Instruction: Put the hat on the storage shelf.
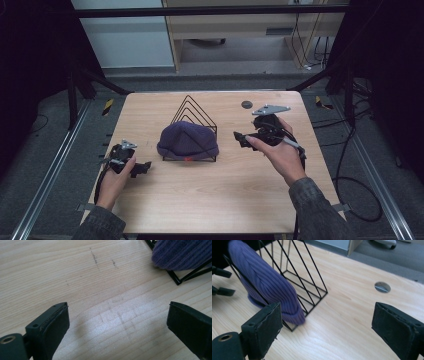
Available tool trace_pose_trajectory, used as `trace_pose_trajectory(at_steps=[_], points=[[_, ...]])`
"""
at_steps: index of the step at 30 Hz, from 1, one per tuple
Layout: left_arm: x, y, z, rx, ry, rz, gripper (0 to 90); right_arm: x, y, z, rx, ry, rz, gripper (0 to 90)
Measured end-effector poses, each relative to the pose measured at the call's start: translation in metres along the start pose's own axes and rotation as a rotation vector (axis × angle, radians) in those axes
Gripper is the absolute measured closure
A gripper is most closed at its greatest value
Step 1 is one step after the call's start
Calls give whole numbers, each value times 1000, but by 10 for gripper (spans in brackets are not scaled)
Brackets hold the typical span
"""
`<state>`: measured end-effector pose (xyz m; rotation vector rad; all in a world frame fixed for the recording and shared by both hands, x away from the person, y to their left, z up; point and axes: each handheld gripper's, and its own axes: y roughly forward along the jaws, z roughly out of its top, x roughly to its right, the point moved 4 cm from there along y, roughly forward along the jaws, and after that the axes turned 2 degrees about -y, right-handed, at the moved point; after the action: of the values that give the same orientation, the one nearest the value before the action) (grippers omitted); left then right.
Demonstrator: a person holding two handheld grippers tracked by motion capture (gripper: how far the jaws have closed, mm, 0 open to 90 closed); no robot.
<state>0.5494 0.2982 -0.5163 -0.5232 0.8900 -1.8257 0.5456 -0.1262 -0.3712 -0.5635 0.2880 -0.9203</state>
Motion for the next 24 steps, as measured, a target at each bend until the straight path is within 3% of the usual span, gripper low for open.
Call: trace_pose_trajectory(at_steps=[12, 24], points=[[1, 5, -3, -32, -1, -4, 39, 24, 4, -57, -65, 58, -12, 93], [1, 8, -5, -46, -8, -16, 37, 30, 17, -103, -144, 101, -10, 103]])
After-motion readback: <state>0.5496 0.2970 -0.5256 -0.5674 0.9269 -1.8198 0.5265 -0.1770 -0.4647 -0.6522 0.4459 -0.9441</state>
